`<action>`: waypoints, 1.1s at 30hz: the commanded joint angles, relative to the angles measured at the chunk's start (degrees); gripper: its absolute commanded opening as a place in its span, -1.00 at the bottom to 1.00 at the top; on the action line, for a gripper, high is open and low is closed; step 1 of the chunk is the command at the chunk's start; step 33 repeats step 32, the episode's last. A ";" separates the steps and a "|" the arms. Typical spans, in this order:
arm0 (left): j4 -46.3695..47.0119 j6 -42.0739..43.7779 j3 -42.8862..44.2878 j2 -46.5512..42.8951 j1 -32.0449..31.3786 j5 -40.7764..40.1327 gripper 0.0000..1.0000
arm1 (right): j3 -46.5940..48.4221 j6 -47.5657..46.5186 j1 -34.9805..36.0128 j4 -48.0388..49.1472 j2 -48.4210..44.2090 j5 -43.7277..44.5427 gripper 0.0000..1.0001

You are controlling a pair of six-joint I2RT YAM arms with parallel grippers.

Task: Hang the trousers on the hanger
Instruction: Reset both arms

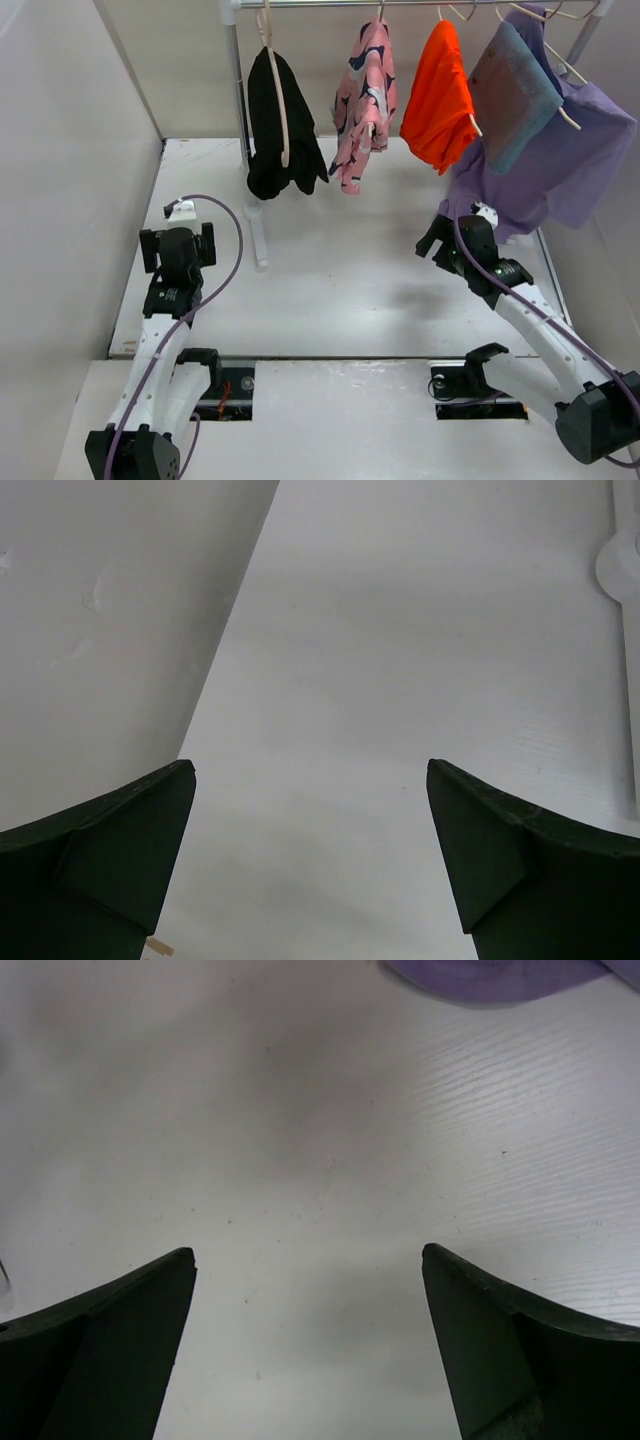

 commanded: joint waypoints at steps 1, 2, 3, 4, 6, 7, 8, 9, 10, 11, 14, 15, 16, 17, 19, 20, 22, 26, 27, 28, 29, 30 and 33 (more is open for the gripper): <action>2.66 1.22 -0.28 -0.14 0.94 1.38 1.00 | 0.47 -1.82 -0.24 0.33 -1.53 0.85 0.98; 2.66 1.22 -0.28 -0.14 1.55 1.38 1.00 | 0.47 -1.83 -0.24 0.33 -2.05 1.37 0.98; 2.66 1.22 -0.28 -0.14 1.56 1.38 1.00 | 0.47 -1.83 -0.24 0.85 -2.06 1.38 0.98; 2.66 1.22 -0.28 -0.14 1.56 1.38 1.00 | 0.47 -2.35 -0.24 0.86 -2.06 2.08 0.98; 2.66 1.22 -0.28 -0.14 1.56 1.38 1.00 | 0.99 -2.35 -0.24 0.86 -2.58 2.61 0.98; 2.66 1.22 -0.28 -0.14 1.56 1.38 1.00 | 0.99 -2.96 -0.24 0.86 -2.58 2.61 0.98; 2.66 1.22 -0.28 -0.14 1.56 1.38 1.00 | 0.99 -2.97 -0.24 0.86 -2.58 2.61 0.98; 2.66 1.22 -0.28 -0.14 1.56 1.38 1.00 | 0.99 -2.97 -0.24 0.86 -2.58 2.61 0.98; 2.66 1.22 -0.28 -0.14 1.56 1.38 1.00 | 0.99 -2.97 -0.24 0.86 -2.58 2.61 0.98; 2.66 1.22 -0.28 -0.14 1.56 1.38 1.00 | 0.99 -2.97 -0.24 1.38 -2.58 2.61 0.98; 2.66 1.22 -0.28 -0.14 1.56 1.38 1.00 | 0.99 -2.97 -0.24 1.91 -2.58 2.61 0.98; 2.66 1.22 -0.28 -0.14 1.56 1.38 1.00 | 0.99 -2.97 -0.24 1.91 -2.58 2.61 0.98; 2.66 1.22 -0.28 -0.14 2.08 1.38 1.00 | 0.99 -2.97 -0.24 1.91 -2.58 2.61 0.98; 2.66 1.22 -0.28 -0.14 2.09 1.38 1.00 | 0.99 -2.97 -0.24 1.91 -2.58 2.61 0.98; 2.66 1.22 -0.28 -0.14 2.09 1.38 1.00 | 0.99 -2.97 -0.24 1.91 -2.06 3.13 0.98; 2.66 1.22 -0.28 -0.14 2.09 1.91 1.00 | 0.99 -2.97 -0.24 1.91 -2.06 3.14 0.98; 2.66 1.75 -0.28 -0.14 2.09 1.91 1.00 | 0.99 -2.97 -0.24 1.91 -2.06 3.14 0.98; 2.66 1.75 -0.28 -0.14 2.09 1.91 1.00 | 0.99 -3.49 -0.24 1.91 -2.06 3.66 0.98; 2.66 1.75 -0.28 -0.14 2.09 1.91 1.00 | 0.99 -3.49 -0.24 1.91 -1.53 3.66 0.98; 2.66 1.75 -0.28 -0.14 2.09 1.91 1.00 | 0.99 -3.49 -0.24 1.91 -1.53 3.66 0.98; 2.66 1.75 -0.28 -0.14 2.09 1.91 1.00 | 0.99 -4.02 -0.24 1.91 -1.53 3.66 0.98; 2.66 1.75 -0.28 -0.14 2.09 1.91 1.00 | 0.99 -4.02 -0.24 1.91 -1.53 3.66 0.98; 2.66 1.75 -0.28 -0.14 2.09 1.91 1.00 | 0.99 -4.54 -0.24 1.91 -1.53 3.05 0.98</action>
